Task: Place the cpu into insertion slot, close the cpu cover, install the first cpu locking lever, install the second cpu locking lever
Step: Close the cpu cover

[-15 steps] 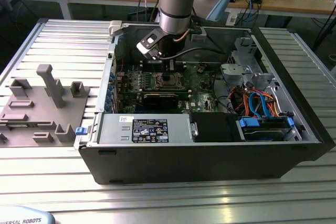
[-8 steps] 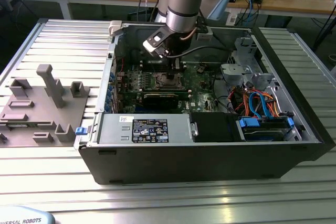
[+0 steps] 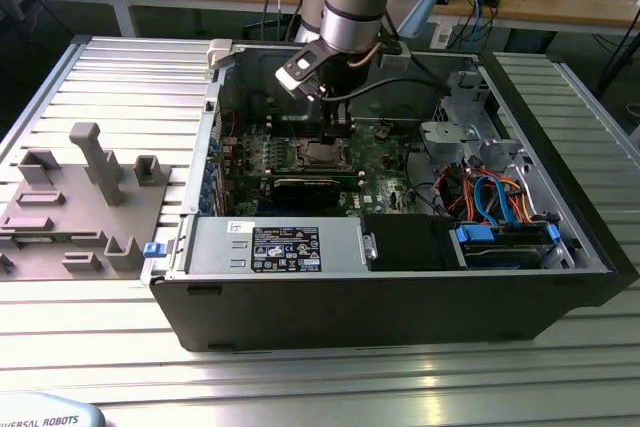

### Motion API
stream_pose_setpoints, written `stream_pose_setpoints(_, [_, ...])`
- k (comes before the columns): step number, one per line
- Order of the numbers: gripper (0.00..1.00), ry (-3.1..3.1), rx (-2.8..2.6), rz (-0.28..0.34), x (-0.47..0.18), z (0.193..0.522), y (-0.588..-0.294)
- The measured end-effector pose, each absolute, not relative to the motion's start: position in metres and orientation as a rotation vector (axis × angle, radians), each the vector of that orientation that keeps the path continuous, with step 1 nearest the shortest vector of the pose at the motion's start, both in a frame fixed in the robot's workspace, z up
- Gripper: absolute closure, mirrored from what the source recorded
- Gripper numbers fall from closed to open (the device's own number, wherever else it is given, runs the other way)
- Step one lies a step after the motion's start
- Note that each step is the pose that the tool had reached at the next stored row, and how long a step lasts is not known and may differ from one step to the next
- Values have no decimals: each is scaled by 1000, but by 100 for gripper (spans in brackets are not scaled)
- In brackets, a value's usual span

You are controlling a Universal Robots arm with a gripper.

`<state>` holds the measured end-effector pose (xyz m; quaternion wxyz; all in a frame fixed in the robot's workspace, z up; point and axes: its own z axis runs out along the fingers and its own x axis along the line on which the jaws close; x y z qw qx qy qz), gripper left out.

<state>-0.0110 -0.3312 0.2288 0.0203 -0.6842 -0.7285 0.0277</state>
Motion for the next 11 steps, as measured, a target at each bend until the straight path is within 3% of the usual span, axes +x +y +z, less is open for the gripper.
stream_pose_setpoints(11, [89,-2260,-2122,86,-11,247,-331])
